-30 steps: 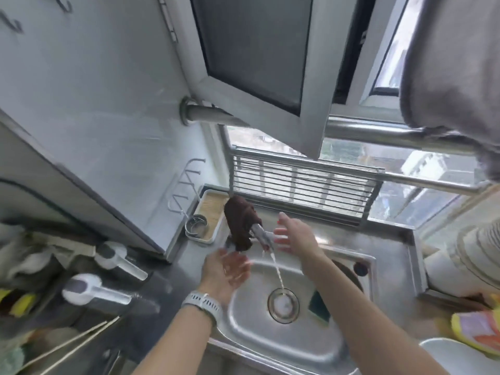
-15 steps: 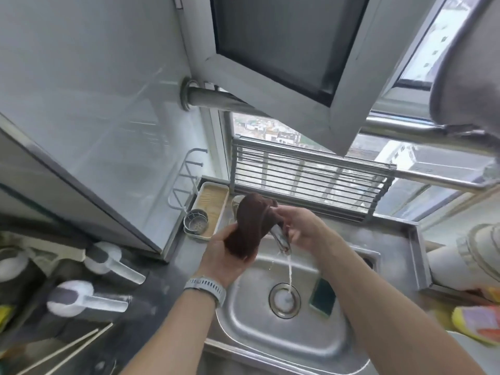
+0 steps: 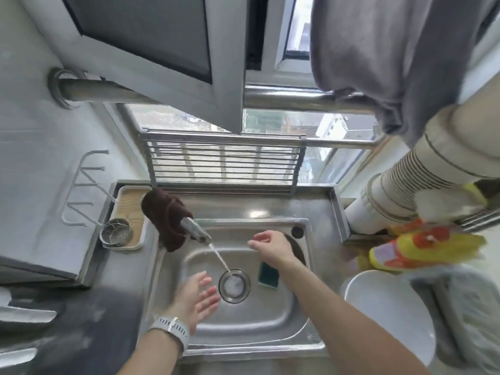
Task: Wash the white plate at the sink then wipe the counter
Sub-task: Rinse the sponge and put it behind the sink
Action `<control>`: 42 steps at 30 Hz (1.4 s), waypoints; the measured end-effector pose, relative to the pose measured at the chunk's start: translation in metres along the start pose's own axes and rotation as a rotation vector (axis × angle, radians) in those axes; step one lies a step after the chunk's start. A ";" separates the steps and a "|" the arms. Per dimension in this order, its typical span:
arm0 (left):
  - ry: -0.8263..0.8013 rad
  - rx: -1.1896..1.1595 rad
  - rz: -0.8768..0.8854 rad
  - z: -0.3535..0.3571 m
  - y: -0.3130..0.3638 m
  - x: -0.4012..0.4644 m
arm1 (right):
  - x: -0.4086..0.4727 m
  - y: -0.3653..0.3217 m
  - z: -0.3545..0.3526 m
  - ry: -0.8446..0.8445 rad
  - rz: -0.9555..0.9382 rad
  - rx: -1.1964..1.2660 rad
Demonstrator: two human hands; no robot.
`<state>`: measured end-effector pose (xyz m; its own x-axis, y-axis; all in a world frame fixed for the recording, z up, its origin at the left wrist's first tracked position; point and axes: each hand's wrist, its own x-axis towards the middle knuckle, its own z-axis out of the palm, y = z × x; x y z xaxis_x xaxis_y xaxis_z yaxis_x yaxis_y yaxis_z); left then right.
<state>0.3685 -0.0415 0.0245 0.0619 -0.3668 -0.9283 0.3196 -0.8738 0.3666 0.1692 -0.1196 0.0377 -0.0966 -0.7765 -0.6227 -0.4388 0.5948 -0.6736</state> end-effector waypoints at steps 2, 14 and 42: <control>-0.006 0.138 0.013 0.036 -0.020 0.010 | 0.006 0.041 -0.009 0.053 0.051 -0.169; 0.220 0.455 0.289 0.144 -0.079 0.182 | 0.124 0.167 0.056 0.250 0.157 -0.696; 0.111 0.640 0.748 0.232 0.069 0.086 | 0.127 0.023 -0.120 0.333 -0.617 -0.705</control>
<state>0.1769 -0.2072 -0.0156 0.1378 -0.8911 -0.4323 -0.4068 -0.4489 0.7956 0.0401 -0.2293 -0.0091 0.1289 -0.9913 -0.0261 -0.9168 -0.1091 -0.3842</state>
